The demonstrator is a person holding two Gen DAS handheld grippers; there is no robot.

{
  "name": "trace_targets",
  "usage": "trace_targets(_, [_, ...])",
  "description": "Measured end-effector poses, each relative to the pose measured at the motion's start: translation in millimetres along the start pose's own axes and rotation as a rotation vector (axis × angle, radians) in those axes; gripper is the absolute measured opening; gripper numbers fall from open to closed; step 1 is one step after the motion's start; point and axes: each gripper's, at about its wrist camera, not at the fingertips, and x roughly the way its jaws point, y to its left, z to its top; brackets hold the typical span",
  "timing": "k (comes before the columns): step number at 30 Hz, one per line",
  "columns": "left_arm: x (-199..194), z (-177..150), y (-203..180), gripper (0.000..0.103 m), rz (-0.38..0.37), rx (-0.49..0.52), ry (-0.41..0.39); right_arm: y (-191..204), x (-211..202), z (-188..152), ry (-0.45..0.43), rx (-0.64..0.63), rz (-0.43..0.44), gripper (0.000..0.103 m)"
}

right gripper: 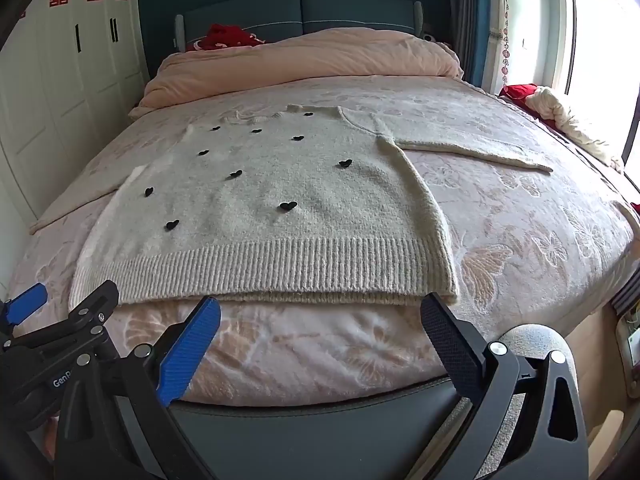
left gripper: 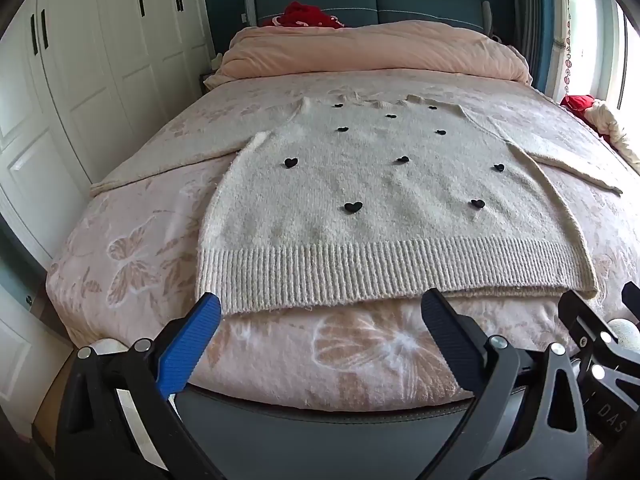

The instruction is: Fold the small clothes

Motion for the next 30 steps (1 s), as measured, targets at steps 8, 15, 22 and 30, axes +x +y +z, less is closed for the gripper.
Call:
trace_targets(8, [0.3, -0.5, 0.4, 0.098, -0.001, 0.000, 0.000, 0.0, 0.3, -0.1, 0.003, -0.001, 0.003, 0.098])
trace_targets(15, [0.5, -0.8, 0.0, 0.098, 0.000, 0.002, 0.001, 0.7, 0.6, -0.2, 0.005, -0.002, 0.004, 0.098])
trace_targets(22, [1.7, -2.3, 1.6, 0.098, 0.000, 0.002, 0.006, 1.6, 0.9, -0.4, 0.007, -0.004, 0.004, 0.098])
trace_targets(30, [1.3, -2.6, 0.8, 0.098, 0.004, 0.006, 0.006, 2.1, 1.7, -0.6, 0.009, -0.007, 0.004, 0.098])
